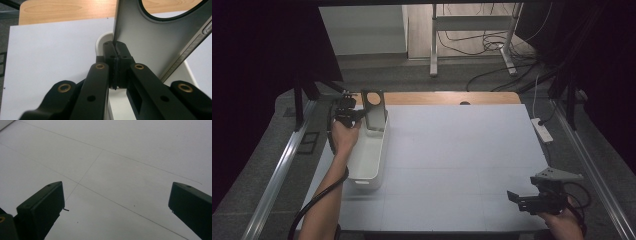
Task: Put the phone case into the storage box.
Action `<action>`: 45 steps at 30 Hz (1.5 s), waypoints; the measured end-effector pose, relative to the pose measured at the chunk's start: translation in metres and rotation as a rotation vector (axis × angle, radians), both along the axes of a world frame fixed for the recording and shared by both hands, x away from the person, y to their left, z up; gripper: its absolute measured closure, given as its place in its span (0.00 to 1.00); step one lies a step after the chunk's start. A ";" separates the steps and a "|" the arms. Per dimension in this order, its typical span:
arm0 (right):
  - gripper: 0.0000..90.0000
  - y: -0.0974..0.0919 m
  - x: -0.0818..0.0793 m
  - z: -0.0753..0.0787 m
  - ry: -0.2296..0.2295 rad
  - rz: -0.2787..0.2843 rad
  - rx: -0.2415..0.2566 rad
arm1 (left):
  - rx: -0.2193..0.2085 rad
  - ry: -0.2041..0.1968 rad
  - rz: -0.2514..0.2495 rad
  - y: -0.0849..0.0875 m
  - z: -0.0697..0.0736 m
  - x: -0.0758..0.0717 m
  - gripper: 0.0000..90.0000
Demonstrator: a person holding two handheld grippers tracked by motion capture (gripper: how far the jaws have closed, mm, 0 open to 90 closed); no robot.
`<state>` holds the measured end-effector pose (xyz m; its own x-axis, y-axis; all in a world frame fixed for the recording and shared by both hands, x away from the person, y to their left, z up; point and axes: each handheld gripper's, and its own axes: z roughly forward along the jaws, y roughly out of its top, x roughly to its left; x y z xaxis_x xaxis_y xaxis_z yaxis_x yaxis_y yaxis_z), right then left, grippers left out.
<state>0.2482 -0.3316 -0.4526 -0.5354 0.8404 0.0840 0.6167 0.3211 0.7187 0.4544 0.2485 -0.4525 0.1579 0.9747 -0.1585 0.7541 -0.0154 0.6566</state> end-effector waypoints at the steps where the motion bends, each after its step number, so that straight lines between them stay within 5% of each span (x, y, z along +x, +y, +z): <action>1: 0.01 0.000 0.000 0.000 0.000 0.000 0.000 | -0.001 0.003 0.001 0.000 -0.001 0.000 0.99; 18: 0.01 0.000 0.000 0.000 -0.001 0.002 0.000 | -0.045 -0.035 -0.014 0.009 0.003 -0.004 0.79; 34: 0.01 0.001 0.000 0.000 0.003 0.008 -0.006 | -0.069 -0.071 -0.075 0.014 0.003 -0.010 0.46; 45: 0.01 0.002 0.001 -0.001 0.005 0.013 -0.011 | -0.143 -0.109 -0.123 0.018 0.005 -0.014 0.23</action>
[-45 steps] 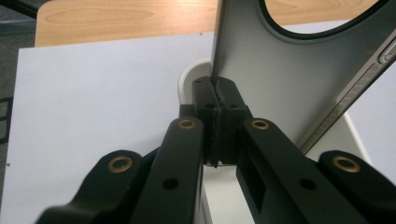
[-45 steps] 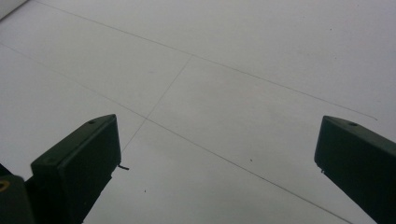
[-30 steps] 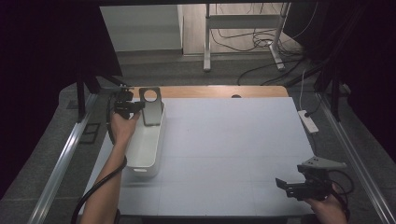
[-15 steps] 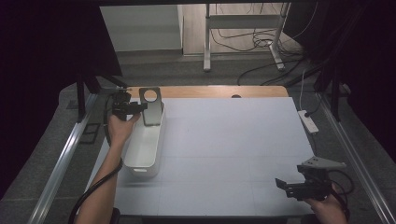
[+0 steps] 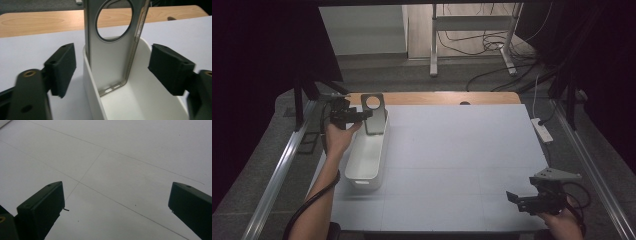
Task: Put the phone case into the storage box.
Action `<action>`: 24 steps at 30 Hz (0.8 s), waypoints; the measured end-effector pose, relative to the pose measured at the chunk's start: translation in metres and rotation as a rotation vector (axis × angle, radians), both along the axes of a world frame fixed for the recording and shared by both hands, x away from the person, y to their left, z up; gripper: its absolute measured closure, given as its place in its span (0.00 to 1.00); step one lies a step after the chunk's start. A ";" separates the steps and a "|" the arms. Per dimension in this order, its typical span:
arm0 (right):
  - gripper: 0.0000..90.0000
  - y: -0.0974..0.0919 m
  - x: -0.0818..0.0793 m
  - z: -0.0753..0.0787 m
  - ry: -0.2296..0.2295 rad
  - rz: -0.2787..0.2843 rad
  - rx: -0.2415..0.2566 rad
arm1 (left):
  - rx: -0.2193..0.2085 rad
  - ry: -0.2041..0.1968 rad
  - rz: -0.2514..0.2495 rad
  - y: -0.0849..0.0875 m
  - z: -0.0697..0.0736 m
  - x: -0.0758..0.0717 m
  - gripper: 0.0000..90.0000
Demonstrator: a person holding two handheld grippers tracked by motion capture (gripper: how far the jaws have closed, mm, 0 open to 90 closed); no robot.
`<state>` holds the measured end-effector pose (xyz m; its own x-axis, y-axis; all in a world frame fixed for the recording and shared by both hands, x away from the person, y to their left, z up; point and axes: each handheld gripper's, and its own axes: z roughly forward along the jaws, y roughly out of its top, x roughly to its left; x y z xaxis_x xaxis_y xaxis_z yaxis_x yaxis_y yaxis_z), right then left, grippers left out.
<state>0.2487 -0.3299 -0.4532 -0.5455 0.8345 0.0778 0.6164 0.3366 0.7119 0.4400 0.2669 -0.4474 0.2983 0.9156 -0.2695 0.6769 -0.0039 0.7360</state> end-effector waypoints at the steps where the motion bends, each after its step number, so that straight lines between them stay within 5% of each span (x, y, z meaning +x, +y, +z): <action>1: 0.01 0.000 0.000 0.000 0.000 0.000 0.000 | -0.009 0.001 -0.007 0.000 0.001 -0.001 0.23; 10: 0.01 0.000 0.000 0.000 0.002 0.005 -0.001 | 0.006 0.021 -0.045 0.000 0.002 -0.006 0.08; 24: 0.01 0.001 0.000 0.000 0.004 0.011 -0.001 | 0.045 -0.010 -0.091 0.000 0.005 -0.018 0.05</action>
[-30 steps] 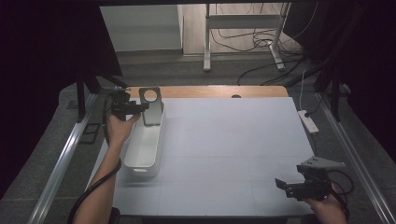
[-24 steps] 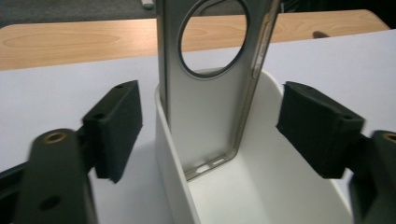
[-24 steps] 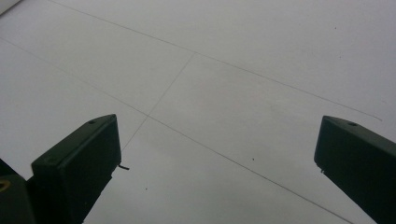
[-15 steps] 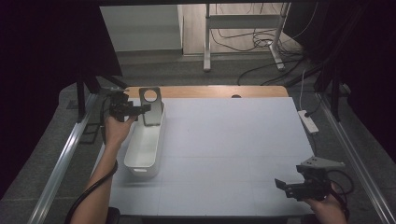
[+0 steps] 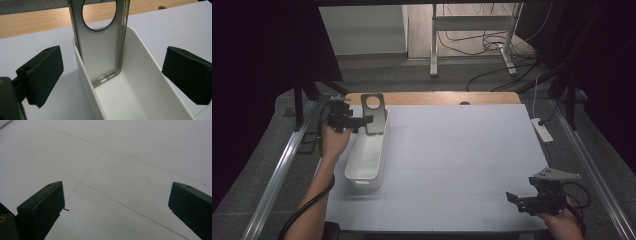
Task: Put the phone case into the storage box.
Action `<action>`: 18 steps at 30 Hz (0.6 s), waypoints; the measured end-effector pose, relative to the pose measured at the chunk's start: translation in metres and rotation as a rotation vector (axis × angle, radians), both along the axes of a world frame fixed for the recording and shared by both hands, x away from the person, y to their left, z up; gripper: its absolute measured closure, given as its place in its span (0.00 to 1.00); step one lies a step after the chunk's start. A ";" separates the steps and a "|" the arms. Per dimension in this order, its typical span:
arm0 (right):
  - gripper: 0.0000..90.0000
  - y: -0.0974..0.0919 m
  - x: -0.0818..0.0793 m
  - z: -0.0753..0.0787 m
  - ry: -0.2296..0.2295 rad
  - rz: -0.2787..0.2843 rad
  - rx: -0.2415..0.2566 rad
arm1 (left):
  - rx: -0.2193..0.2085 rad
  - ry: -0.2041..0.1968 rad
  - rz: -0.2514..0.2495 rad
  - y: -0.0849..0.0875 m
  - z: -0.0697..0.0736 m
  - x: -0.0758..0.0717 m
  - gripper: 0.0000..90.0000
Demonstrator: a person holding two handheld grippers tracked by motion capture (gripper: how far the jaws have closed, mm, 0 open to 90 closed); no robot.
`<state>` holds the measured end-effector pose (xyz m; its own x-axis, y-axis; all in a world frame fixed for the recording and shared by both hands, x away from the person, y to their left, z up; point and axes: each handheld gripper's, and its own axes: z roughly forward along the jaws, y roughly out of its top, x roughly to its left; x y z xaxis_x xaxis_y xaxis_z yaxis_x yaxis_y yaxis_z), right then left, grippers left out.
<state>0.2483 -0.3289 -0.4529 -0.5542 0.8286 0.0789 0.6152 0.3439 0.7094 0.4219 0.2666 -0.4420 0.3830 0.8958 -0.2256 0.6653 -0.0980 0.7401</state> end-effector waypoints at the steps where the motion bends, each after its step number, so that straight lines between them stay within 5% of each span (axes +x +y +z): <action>1: 0.01 0.000 0.000 0.000 0.001 0.001 0.000 | -0.003 -0.004 -0.003 0.000 0.000 -0.001 0.05; 18: 0.01 0.000 0.001 -0.001 0.012 0.006 0.007 | -0.008 -0.052 -0.048 -0.001 0.004 -0.018 0.03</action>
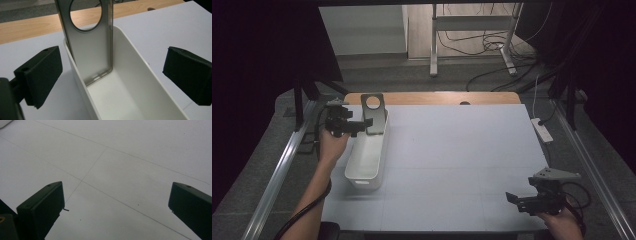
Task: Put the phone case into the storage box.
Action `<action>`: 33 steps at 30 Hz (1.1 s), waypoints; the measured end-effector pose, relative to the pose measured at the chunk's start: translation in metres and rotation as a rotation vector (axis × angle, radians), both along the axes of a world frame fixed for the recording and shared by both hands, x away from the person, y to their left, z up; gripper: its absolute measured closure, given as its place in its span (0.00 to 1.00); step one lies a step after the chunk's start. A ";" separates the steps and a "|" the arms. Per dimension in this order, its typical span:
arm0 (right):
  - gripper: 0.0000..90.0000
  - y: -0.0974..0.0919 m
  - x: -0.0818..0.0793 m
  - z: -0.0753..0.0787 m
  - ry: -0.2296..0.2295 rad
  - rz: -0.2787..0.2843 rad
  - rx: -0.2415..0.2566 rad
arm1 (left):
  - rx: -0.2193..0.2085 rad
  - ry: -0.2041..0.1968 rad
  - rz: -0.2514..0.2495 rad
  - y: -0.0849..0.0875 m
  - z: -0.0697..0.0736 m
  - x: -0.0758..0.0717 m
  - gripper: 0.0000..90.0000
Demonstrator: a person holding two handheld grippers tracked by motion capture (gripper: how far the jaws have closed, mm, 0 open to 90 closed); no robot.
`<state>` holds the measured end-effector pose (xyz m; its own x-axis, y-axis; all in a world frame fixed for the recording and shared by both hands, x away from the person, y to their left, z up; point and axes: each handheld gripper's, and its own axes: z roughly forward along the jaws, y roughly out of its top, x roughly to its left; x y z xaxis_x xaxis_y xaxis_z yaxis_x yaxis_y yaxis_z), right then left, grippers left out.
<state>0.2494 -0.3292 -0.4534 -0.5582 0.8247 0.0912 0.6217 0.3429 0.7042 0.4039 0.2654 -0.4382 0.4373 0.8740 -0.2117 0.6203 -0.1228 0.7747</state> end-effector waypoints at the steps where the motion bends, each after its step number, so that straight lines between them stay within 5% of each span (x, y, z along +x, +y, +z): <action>1: 0.01 0.000 0.000 0.000 0.000 0.001 0.000 | 0.007 -0.002 -0.005 -0.001 0.001 -0.002 0.03; 33: 0.01 0.000 0.000 0.000 -0.001 0.008 -0.003 | -0.002 -0.050 -0.076 -0.014 0.008 -0.036 0.02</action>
<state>0.2490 -0.3288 -0.4531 -0.5648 0.8205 0.0882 0.6182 0.3499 0.7038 0.3682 0.2517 -0.4298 0.5126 0.8374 -0.1896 0.5696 -0.1665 0.8049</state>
